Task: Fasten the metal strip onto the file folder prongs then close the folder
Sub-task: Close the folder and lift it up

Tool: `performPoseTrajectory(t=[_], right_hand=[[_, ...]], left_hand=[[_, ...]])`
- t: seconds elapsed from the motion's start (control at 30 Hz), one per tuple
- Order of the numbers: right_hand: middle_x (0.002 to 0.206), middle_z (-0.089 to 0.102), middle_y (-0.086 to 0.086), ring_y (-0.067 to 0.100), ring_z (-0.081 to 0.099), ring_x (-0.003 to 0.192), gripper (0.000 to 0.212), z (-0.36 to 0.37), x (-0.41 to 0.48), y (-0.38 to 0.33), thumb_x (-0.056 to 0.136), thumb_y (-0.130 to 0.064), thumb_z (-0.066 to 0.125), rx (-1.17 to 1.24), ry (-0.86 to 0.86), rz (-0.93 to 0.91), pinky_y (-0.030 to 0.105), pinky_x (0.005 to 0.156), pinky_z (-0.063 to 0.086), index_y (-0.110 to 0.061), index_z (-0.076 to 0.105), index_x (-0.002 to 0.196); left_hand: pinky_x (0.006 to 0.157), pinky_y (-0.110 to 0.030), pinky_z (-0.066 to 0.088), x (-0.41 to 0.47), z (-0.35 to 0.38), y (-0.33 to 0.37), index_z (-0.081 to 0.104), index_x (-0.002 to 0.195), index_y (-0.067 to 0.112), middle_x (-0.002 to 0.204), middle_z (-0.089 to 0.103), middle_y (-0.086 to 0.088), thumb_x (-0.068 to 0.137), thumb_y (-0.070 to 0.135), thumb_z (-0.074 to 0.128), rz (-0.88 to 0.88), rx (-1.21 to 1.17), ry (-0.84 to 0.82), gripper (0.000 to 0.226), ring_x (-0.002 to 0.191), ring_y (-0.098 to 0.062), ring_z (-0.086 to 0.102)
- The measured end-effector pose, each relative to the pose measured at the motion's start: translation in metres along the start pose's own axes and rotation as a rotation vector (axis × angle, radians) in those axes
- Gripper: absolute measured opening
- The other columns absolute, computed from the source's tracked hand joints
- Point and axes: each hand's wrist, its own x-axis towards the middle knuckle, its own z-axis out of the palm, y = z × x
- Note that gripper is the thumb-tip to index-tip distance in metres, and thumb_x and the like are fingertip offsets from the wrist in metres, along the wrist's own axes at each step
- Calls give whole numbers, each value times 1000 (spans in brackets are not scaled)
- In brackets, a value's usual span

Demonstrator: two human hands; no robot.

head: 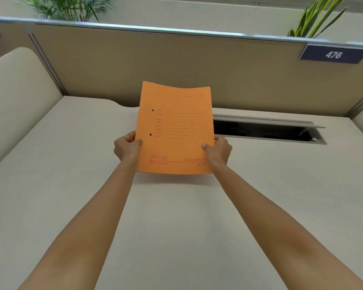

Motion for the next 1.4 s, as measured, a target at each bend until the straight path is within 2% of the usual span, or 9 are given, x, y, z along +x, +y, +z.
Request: performPoseTrajectory(t=[0.17, 0.33, 0.43, 0.53, 0.67, 0.93, 1.1, 1.27, 1.4], right_hand=[[109, 62, 10, 18, 51, 81, 24, 32, 42, -2, 88, -8, 64, -33, -9, 12, 31, 69, 43, -6, 57, 111], [103, 65, 12, 20, 54, 77, 25, 63, 72, 8, 86, -9, 67, -95, -9, 41, 31, 66, 44, -5, 56, 108], [99, 67, 10, 26, 63, 86, 33, 77, 82, 16, 84, -14, 69, -189, 9, 30, 35, 75, 49, -5, 53, 111], [99, 68, 7, 29, 57, 100, 41, 85, 86, 24, 85, -21, 68, -302, 24, 16, 34, 85, 35, -7, 52, 120], [106, 67, 11, 31, 51, 107, 30, 91, 85, 33, 88, -23, 64, -343, 31, 6, 38, 91, 35, -8, 57, 114], [127, 44, 12, 27, 42, 115, 53, 85, 73, 37, 85, -23, 67, -416, 73, -176, 35, 97, 39, -9, 45, 131], [145, 41, 16, 32, 35, 136, 53, 86, 46, 56, 94, -33, 47, -502, -61, -577, 40, 114, 26, -6, 43, 139], [160, 8, 12, 24, 2, 149, 89, 98, 43, 70, 82, -61, 4, -654, -226, -533, 34, 118, -5, -6, 11, 151], [161, 8, 11, 23, 1, 149, 89, 103, 49, 70, 83, -61, 1, -700, -188, -533, 34, 118, -7, -5, 7, 151]], left_hand=[[77, -28, 47, 38, 24, -4, 65, 120, 13, 117, 68, -4, 88, 0, 56, 34, 30, 17, 36, 89, -18, 59], [87, -31, 48, 74, 40, -17, 64, 121, 11, 121, 66, -8, 88, 1, 57, 51, 119, 18, 36, 105, -23, 63], [95, -35, 49, 90, 48, -25, 63, 122, 9, 121, 66, -10, 87, 1, 57, 40, 145, 29, 37, 109, -26, 62], [96, -33, 46, 98, 54, -31, 62, 123, 8, 121, 66, -10, 88, 1, 57, 29, 177, 41, 36, 109, -26, 62], [89, -26, 43, 103, 58, -39, 63, 121, 6, 118, 67, -13, 87, 0, 59, 86, 235, 62, 35, 108, -27, 62], [101, -46, 41, 97, 60, -62, 47, 136, 10, 133, 53, -14, 94, 15, 52, 398, 596, 41, 42, 119, -31, 51], [111, -51, 29, 65, 49, -91, 43, 139, 13, 143, 47, -10, 94, 38, 43, 792, 906, -110, 52, 131, -30, 44], [112, -54, 25, 66, 49, -107, 40, 143, 13, 147, 44, -11, 88, 55, 27, 768, 1018, -207, 70, 136, -33, 40], [112, -56, 26, 72, 55, -104, 40, 143, 11, 146, 45, -11, 89, 59, 24, 745, 1063, -249, 74, 135, -33, 41]])
